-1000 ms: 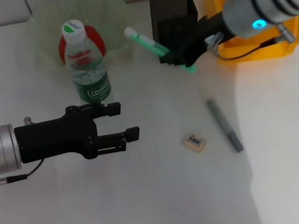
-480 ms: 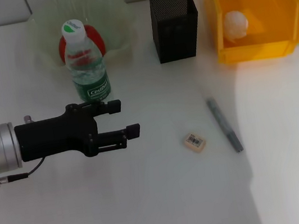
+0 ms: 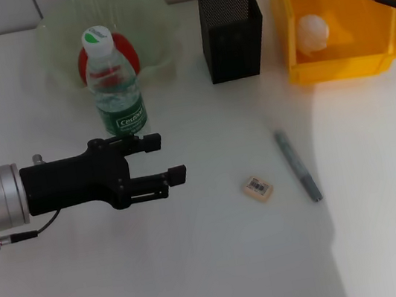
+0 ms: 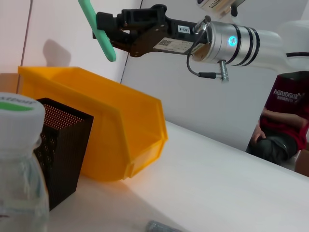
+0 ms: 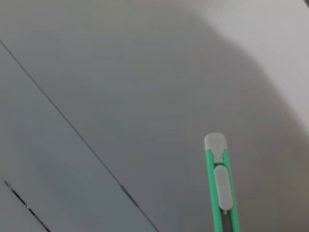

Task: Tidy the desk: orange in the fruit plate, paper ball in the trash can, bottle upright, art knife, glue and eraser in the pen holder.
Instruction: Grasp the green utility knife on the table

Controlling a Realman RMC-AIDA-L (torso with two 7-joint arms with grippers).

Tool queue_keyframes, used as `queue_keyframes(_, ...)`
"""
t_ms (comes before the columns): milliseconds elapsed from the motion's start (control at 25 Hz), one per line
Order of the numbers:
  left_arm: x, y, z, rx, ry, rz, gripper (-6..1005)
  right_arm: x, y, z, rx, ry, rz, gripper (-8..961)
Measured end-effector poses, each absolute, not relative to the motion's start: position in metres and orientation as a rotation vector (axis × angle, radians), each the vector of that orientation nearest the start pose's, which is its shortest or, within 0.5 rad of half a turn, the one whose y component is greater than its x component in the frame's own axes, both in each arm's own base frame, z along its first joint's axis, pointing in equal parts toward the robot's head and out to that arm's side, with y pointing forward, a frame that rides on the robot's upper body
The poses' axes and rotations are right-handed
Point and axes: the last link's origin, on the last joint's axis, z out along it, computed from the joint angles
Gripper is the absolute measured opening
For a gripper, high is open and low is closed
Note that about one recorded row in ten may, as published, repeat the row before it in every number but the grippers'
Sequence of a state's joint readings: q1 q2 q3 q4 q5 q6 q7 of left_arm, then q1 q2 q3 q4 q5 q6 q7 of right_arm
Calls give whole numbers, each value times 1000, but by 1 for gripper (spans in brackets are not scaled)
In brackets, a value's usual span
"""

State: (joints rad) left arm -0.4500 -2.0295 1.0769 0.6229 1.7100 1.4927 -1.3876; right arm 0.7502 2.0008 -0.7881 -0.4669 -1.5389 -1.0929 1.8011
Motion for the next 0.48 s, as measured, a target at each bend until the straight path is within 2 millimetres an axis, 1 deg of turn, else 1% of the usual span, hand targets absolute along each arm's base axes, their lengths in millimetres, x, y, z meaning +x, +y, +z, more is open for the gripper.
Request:
queue_keyframes(120,-261,310,-22,-2823,-644,-720,790,202,447,24,-2190,1153,1029,182)
queue_keyframes(400,-261,310,-22,-2824,-643,-721,790,190,451,18,-2251,1111,981,183)
queue_keyframes(480,-260,310,-22,-2823,-643,-723,790,190,451,18,-2256,1106,975,259)
